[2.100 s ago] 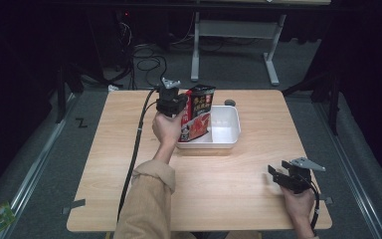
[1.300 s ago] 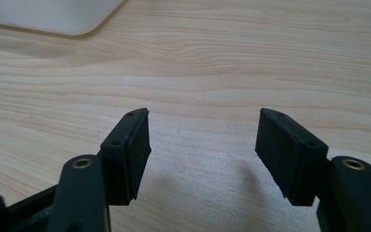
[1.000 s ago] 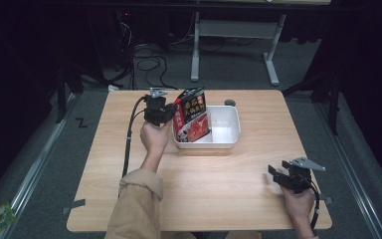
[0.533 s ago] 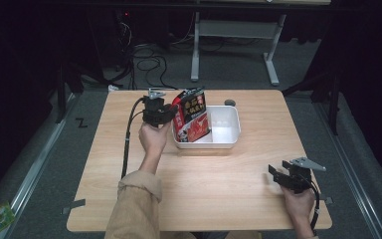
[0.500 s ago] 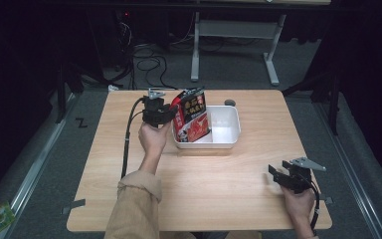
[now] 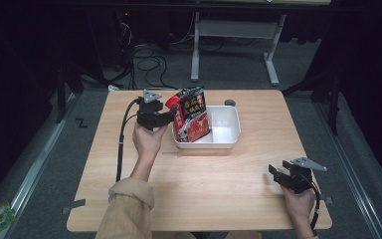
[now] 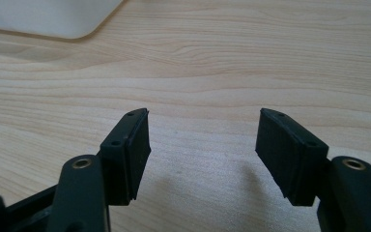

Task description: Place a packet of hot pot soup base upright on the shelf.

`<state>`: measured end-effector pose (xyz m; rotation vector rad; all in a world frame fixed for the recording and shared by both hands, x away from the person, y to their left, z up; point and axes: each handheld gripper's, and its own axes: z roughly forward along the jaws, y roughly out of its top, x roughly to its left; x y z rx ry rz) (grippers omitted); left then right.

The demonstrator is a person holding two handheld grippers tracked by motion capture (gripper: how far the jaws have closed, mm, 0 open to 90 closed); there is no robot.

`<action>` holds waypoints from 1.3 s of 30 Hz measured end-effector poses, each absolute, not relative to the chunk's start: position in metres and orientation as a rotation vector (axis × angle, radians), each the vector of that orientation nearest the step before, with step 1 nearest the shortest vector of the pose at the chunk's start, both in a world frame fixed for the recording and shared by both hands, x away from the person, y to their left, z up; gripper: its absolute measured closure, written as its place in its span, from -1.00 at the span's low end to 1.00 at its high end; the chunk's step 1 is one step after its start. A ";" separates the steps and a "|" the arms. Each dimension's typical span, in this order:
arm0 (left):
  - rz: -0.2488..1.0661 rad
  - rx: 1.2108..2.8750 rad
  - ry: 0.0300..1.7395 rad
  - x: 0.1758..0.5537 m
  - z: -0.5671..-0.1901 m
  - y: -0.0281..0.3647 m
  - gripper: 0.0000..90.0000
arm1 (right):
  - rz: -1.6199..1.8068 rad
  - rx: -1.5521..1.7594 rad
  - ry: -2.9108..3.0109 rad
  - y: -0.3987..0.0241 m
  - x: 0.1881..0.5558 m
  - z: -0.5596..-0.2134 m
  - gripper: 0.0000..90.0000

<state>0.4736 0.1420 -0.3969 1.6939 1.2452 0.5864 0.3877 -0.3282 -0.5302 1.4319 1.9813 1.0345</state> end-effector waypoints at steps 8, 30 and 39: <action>0.567 1.662 1.231 0.460 -0.399 0.152 0.03 | 1.034 1.432 1.980 -0.328 0.388 -0.530 -0.17; 0.550 1.622 1.191 0.428 -0.397 0.171 0.03 | 1.035 1.432 1.982 -0.328 0.388 -0.530 -0.17; 0.529 1.618 1.196 0.418 -0.403 0.180 0.02 | 1.037 1.432 1.980 -0.329 0.388 -0.530 -0.17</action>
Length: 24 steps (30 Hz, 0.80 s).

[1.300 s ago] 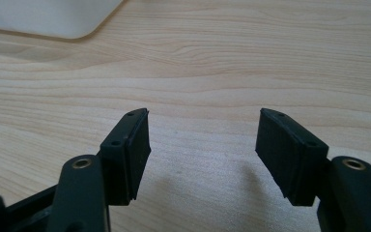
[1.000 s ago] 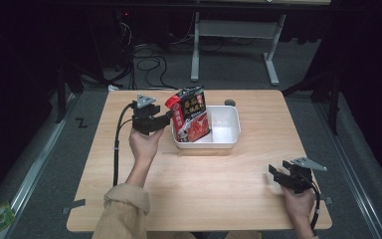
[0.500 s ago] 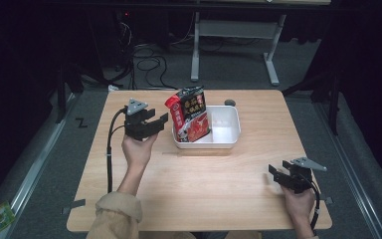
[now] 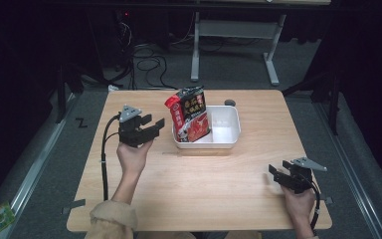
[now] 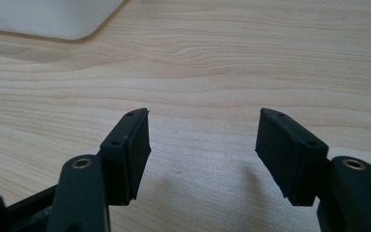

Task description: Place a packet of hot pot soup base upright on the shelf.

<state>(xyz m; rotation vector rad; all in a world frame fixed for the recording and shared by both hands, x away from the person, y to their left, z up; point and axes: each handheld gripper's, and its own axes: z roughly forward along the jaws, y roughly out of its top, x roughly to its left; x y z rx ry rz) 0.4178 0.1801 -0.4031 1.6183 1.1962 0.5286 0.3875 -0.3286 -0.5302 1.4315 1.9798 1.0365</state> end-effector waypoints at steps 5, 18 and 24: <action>0.533 1.610 1.209 0.412 -0.405 0.186 0.02 | 1.038 1.427 1.980 -0.329 0.388 -0.530 -0.17; 0.517 1.580 1.224 0.396 -0.412 0.201 0.02 | 1.051 1.433 1.969 -0.329 0.387 -0.530 -0.17; 0.511 1.575 1.235 0.388 -0.417 0.207 0.01 | 1.051 1.430 1.971 -0.329 0.387 -0.530 -0.17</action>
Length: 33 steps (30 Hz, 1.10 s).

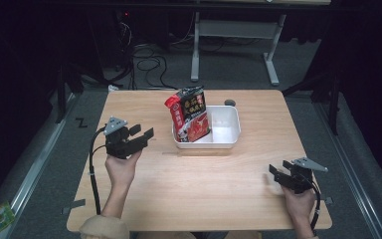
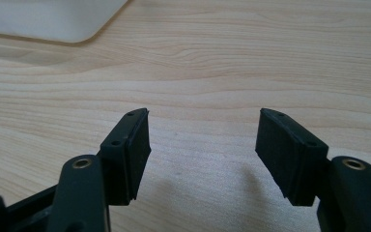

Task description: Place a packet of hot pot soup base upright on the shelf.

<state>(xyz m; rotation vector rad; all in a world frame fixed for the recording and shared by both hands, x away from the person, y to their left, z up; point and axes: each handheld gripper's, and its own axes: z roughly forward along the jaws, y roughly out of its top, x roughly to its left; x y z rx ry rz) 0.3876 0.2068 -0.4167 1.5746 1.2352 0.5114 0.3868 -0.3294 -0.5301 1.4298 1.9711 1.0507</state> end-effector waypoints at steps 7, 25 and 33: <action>0.499 1.555 1.241 0.377 -0.421 0.214 0.01 | 1.050 1.430 1.973 -0.329 0.387 -0.530 -0.17; 0.488 1.544 1.262 0.358 -0.433 0.223 0.00 | 1.040 1.421 1.978 -0.329 0.387 -0.530 -0.17; 0.476 1.539 1.266 0.352 -0.439 0.226 0.00 | 1.038 1.424 1.978 -0.329 0.387 -0.530 -0.17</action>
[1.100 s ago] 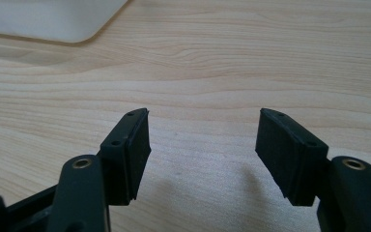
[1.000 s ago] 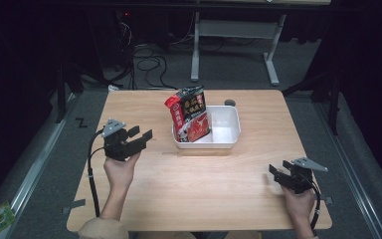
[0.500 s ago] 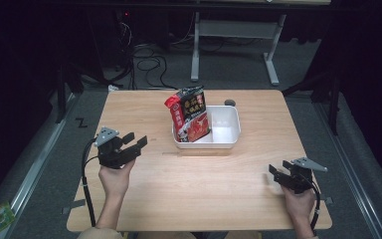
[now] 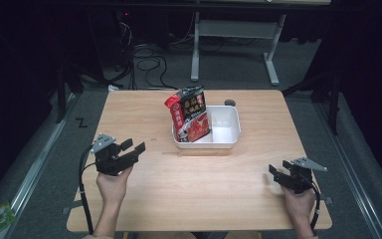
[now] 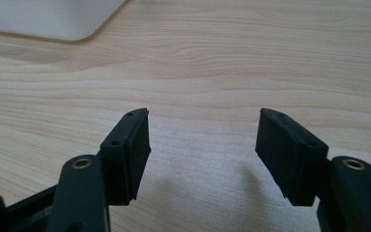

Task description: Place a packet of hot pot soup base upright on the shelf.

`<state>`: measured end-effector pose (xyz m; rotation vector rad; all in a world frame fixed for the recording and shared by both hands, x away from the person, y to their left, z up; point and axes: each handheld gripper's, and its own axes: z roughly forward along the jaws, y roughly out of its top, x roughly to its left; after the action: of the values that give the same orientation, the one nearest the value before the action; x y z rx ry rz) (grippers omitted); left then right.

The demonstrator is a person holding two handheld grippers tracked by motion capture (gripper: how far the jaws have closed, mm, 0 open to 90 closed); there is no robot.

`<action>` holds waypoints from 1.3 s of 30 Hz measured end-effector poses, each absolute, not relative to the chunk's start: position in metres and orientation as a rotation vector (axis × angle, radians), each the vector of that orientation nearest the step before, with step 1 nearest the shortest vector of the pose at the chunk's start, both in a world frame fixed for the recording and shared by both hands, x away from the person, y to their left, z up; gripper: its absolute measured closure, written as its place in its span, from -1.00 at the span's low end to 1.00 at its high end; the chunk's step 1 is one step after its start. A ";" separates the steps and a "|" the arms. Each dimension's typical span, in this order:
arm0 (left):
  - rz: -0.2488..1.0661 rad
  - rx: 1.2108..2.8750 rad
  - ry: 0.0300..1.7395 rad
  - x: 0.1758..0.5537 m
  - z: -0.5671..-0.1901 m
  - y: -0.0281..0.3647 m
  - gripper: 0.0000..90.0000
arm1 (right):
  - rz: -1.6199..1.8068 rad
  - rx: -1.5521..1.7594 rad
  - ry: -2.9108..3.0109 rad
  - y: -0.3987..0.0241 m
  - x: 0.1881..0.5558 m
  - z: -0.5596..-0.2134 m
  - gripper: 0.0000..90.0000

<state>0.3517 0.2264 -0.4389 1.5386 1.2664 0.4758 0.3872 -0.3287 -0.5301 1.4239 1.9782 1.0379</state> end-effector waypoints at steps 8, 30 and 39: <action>0.473 1.537 1.275 0.345 -0.442 0.231 0.00 | 1.038 1.421 1.978 -0.329 0.387 -0.530 -0.17; 0.458 1.574 1.297 0.330 -0.464 0.229 -0.03 | 1.025 1.415 1.989 -0.327 0.387 -0.530 -0.17; 0.421 1.599 1.311 0.333 -0.475 0.223 -0.03 | 1.032 1.418 1.986 -0.327 0.387 -0.530 -0.17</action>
<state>0.3325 0.2235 -0.4746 1.5992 1.3112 0.4207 0.3874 -0.3273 -0.5303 1.4183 1.9857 1.0323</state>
